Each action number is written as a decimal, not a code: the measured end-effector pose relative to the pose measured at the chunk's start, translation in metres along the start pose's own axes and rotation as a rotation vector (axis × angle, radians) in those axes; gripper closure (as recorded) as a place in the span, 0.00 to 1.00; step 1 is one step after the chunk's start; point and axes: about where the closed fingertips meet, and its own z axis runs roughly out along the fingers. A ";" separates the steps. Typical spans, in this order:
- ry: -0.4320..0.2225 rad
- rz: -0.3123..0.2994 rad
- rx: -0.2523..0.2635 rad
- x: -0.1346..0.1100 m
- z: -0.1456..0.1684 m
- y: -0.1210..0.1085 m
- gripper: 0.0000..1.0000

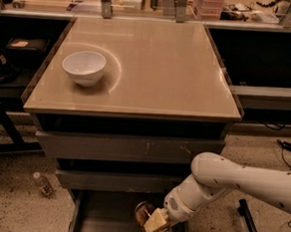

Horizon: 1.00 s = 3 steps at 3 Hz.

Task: Place orange can into bottom drawer

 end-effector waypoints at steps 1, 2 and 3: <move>0.002 -0.001 -0.001 0.000 0.001 0.000 1.00; -0.032 0.037 -0.041 -0.001 0.033 -0.008 1.00; -0.108 0.121 -0.101 -0.005 0.085 -0.033 1.00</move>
Offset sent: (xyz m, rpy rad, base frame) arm -0.0157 0.0438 -0.1160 0.1425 0.0580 -0.1968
